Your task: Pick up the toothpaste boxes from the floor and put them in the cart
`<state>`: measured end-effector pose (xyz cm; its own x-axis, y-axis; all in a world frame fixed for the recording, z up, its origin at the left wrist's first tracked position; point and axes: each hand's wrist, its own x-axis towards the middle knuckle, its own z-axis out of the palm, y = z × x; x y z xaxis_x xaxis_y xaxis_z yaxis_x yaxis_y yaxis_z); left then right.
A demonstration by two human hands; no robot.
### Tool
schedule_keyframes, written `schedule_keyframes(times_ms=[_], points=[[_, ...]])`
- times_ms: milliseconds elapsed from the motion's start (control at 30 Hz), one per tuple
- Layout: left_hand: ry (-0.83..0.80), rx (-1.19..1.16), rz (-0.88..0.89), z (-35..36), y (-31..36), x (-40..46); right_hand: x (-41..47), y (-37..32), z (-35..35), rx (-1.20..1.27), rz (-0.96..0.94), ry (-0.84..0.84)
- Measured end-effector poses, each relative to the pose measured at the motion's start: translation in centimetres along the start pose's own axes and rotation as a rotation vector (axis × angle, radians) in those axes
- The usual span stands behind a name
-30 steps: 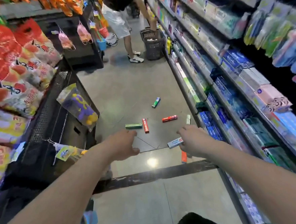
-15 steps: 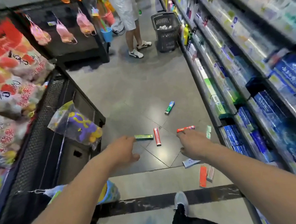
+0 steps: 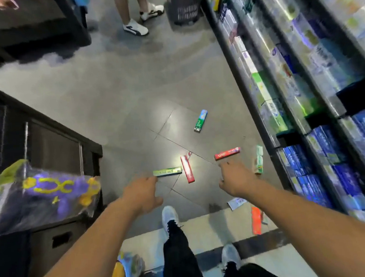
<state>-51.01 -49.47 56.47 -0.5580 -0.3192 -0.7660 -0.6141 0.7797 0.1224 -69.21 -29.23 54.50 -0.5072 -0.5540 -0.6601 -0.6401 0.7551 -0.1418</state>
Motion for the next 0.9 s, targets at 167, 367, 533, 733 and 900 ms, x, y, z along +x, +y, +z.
schedule_keyframes(times_ms=[167,367,533,733,900], points=[[-0.063,0.005,0.017,3.7,-3.3,14.5,13.5,-0.7,5.7,0.137,0.120,-0.068],[-0.050,-0.033,0.026,12.1,-5.7,31.3,29.1,-0.5,17.7,0.302,0.204,-0.162],[0.043,0.042,0.078,18.7,-6.9,43.5,39.7,0.0,28.3,0.374,0.270,-0.161],[0.101,0.257,0.097,26.1,-9.2,54.6,49.2,0.1,38.2,0.360,0.315,-0.106],[0.077,0.299,0.149,29.4,-10.3,60.3,53.5,0.0,42.1,0.306,0.264,-0.013]])
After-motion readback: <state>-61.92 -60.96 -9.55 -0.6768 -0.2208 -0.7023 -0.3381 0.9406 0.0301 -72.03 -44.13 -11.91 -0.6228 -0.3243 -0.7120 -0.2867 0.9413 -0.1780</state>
